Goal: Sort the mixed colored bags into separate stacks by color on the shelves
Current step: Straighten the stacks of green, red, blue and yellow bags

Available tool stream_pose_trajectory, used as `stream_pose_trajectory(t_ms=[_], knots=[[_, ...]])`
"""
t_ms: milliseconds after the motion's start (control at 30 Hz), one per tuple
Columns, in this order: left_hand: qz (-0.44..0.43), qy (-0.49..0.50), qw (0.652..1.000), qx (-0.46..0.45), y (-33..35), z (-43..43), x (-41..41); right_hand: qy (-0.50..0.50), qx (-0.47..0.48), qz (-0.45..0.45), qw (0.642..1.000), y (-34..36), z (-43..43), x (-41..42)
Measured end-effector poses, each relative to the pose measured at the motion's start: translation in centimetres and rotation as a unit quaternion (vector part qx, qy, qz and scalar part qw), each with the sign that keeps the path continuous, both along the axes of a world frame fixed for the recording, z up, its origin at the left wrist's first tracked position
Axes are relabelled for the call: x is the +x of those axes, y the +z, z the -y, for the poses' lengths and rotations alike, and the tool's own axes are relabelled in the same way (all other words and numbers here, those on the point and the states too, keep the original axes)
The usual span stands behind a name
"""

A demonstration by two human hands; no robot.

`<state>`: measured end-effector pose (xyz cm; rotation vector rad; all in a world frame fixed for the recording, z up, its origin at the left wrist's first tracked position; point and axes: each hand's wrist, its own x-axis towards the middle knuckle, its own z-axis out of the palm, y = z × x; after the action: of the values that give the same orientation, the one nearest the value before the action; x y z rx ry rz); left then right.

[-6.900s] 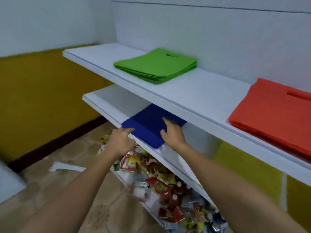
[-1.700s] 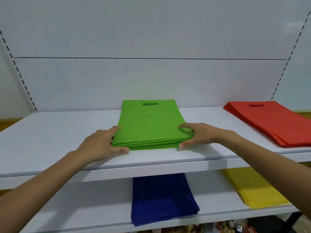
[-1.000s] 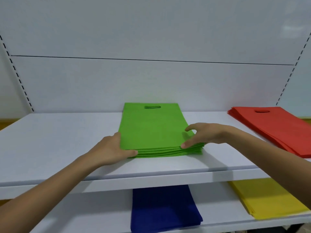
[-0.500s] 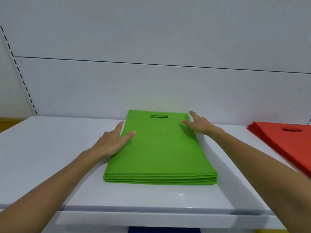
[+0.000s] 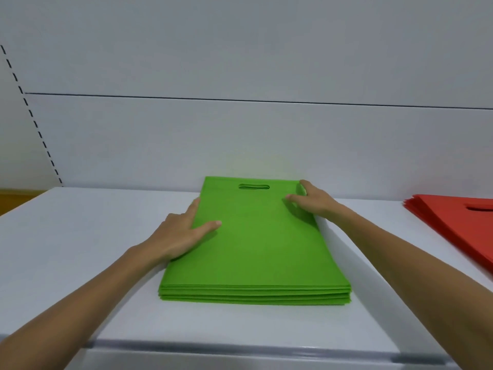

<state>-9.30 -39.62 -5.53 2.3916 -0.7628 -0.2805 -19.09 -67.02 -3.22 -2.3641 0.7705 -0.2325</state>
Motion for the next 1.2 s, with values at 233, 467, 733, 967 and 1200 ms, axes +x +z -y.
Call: stream_pose_trajectory(t_ms=[233,467,733,967,1200], knots=[[0.193,0.007,0.968,0.163,-0.2,-0.7,-3.3,-0.008,-0.021,-0.013,1.0,-0.5,-1.9,-2.0],[0.145,0.016,0.988,0.055,-0.4,-4.7,-5.0,-0.03,-0.086,-0.062,0.994,-0.5,-3.6,-5.8],[0.165,0.0,0.98,0.108,-0.5,-4.6,-6.9,-0.049,-0.09,-0.06,0.993,-0.6,-7.4,-7.8],[0.17,-0.092,0.974,0.115,-0.7,-6.8,-8.0,0.012,-0.102,-0.093,0.99,-0.1,-9.5,-11.9],[0.312,-0.097,0.927,0.183,-1.4,-8.6,-9.2,0.022,-0.229,-0.079,0.97,-2.3,-11.0,-16.0]])
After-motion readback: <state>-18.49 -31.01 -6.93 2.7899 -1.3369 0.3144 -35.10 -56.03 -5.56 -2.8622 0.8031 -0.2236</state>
